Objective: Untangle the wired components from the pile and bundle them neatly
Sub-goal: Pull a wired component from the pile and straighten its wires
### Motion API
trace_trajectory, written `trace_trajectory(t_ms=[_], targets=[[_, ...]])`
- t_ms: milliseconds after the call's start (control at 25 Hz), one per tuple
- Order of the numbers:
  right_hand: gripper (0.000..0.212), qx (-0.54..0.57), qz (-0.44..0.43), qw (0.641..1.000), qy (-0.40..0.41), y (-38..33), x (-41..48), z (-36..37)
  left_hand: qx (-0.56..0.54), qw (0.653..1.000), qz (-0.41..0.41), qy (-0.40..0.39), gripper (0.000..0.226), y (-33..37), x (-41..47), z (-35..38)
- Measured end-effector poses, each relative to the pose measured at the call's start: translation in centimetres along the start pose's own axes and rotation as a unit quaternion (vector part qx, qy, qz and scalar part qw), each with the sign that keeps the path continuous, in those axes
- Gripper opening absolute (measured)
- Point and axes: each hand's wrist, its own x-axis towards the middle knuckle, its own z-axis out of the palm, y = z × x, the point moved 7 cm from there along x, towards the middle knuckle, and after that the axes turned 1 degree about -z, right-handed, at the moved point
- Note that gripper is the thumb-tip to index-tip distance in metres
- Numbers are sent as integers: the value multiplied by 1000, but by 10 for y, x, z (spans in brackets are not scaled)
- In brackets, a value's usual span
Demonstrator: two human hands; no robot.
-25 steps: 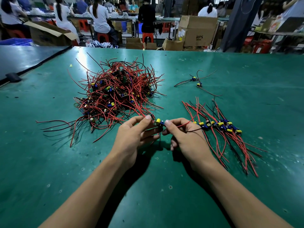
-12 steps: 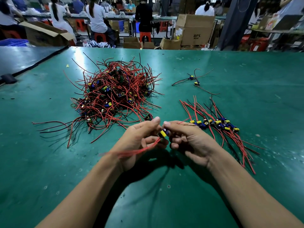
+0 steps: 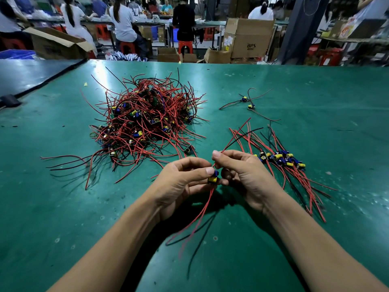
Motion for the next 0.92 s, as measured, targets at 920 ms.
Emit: trace_trajectory(t_ms=[920], targets=[[28,-108,27,986,-127,7,-2,6,60,997,-38,-20,12,-11,-5,9]])
